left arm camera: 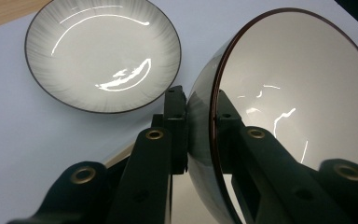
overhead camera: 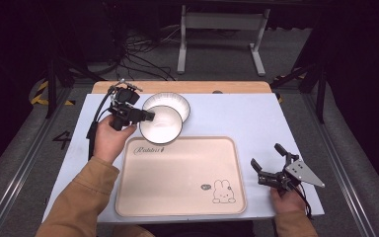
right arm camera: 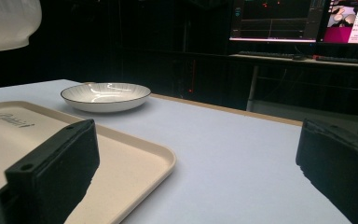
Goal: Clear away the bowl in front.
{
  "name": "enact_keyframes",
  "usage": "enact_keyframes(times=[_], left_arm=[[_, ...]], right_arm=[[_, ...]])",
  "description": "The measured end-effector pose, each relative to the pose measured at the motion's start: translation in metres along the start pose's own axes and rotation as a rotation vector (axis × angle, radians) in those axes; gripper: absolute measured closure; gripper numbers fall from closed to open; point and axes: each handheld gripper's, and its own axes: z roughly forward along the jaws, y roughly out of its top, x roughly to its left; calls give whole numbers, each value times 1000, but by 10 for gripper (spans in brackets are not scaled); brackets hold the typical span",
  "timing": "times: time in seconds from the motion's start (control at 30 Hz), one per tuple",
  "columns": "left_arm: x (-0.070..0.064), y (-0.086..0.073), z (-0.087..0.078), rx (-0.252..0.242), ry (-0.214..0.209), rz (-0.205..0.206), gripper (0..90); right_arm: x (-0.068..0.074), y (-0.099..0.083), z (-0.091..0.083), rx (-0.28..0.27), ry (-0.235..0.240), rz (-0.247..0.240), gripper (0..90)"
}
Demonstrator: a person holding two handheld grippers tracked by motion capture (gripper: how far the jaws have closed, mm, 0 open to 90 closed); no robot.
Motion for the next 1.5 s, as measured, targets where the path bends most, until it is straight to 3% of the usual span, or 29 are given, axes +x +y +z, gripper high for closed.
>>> enact_keyframes(times=[0.33, 0.43, 0.67, 1.0, 1.1, 1.5], left_arm=[[-10, -6, -4, 24, -15, 51, 810], [-14, -8, -2, 39, -22, 84, 810], [-19, -11, 5, 69, -36, 118, 810], [-31, -16, 23, 123, -55, 185, 810], [-34, -18, 28, 143, -73, 188, 810], [-41, -26, 50, 223, -74, 226, 810]], right_arm=[[0, 0, 0, 1, 1, 1, 1], [0, 0, 0, 0, 0, 1, 1], [0, 0, 0, 1, 0, 3, 1], [0, 0, 0, 0, 0, 3, 1], [0, 0, 0, 0, -1, 2, 1], [0, 0, 0, 1, -1, -1, 1]])
